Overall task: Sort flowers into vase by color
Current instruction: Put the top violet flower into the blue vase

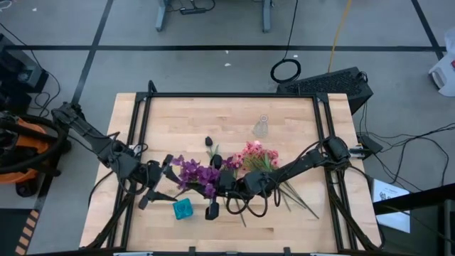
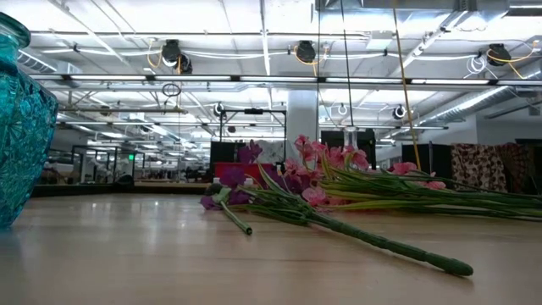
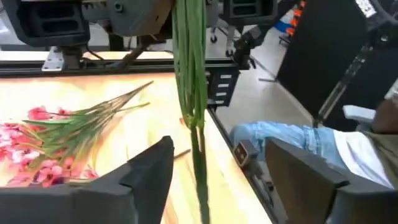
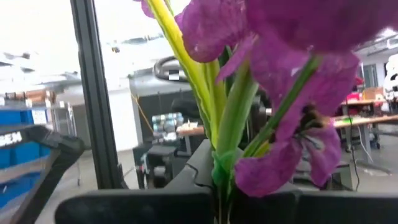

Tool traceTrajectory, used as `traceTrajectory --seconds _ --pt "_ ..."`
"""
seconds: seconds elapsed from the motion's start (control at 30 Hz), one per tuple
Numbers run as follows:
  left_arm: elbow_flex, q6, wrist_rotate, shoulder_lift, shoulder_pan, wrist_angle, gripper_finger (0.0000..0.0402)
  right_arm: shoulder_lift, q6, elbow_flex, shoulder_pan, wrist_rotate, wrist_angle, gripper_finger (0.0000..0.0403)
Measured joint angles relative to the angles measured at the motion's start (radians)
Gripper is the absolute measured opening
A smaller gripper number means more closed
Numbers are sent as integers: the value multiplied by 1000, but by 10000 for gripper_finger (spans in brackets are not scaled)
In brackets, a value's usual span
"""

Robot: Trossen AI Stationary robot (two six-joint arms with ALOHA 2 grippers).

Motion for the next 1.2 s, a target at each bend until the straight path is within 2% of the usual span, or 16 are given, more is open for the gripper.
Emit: traceTrajectory --seconds 0.23,0.37,0.57,0.77,1.07,1.2 --pt "0 0 -12 -72 -37 -103 264 -1 26 158 3 -4 -316 3" --pt "0 -1 -60 -93 -59 -160 264 -1 34 224 6 -6 -424 3" --pt "0 -4 -142 -95 -73 -227 264 -1 52 237 9 -56 -409 4" --pt "0 -25 -207 -96 -72 -287 264 2 98 237 9 -59 -396 5" --pt "0 -123 -426 -96 -72 -421 264 3 120 237 9 -59 -392 6" --pt "0 -127 -441 -102 -72 -428 264 5 116 246 9 -59 -402 6"
